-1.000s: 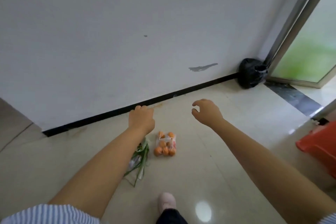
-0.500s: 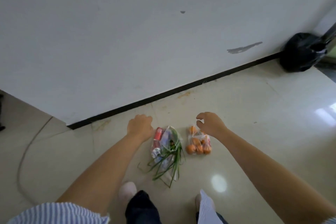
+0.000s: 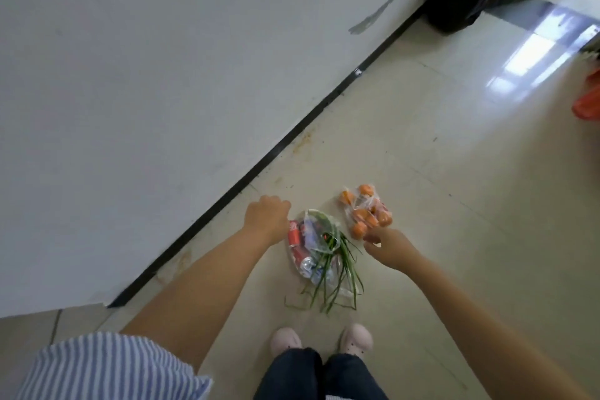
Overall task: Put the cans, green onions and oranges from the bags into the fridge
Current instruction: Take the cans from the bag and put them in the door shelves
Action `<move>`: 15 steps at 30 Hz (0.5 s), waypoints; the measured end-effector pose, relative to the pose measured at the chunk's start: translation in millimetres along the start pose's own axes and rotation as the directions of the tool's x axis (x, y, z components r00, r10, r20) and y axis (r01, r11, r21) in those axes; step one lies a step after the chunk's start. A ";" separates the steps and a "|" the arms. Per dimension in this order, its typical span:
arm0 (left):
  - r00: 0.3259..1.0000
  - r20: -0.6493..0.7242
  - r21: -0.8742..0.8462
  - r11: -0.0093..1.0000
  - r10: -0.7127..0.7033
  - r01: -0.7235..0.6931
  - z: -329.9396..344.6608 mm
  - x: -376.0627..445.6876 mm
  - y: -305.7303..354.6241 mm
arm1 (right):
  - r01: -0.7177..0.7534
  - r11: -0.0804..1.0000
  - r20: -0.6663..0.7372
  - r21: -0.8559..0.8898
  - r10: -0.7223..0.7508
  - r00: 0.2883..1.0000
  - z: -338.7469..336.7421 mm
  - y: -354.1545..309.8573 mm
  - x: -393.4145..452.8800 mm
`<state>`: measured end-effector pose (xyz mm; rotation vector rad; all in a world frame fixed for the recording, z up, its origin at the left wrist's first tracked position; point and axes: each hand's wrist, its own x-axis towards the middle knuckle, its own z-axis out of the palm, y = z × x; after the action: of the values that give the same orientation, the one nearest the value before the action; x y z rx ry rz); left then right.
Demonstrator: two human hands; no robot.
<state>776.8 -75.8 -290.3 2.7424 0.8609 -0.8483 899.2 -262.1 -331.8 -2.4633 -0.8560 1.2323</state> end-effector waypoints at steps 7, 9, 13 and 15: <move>0.989 0.110 0.053 0.993 0.098 -0.104 40.1 39.5 -2.3 | -0.129 0.983 -0.017 0.130 0.132 0.991 35.7 2.2 27.8; 0.977 0.139 0.091 0.980 0.164 -0.177 49.2 59.5 -9.9 | -0.204 0.960 -0.034 0.192 0.214 0.976 49.5 5.0 37.8; 0.928 0.205 0.142 0.929 0.310 -0.342 77.5 109.0 -29.3 | -0.344 0.887 -0.091 0.308 0.388 0.917 95.4 6.2 66.1; 0.910 0.238 0.166 0.909 0.341 -0.384 99.4 129.4 -40.6 | -0.394 0.851 -0.091 0.347 0.449 0.889 130.4 4.1 84.2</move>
<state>794.3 -9.0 -443.7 2.7870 0.2160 -1.1655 836.7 -218.4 -467.1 -2.5036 -0.0461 1.1519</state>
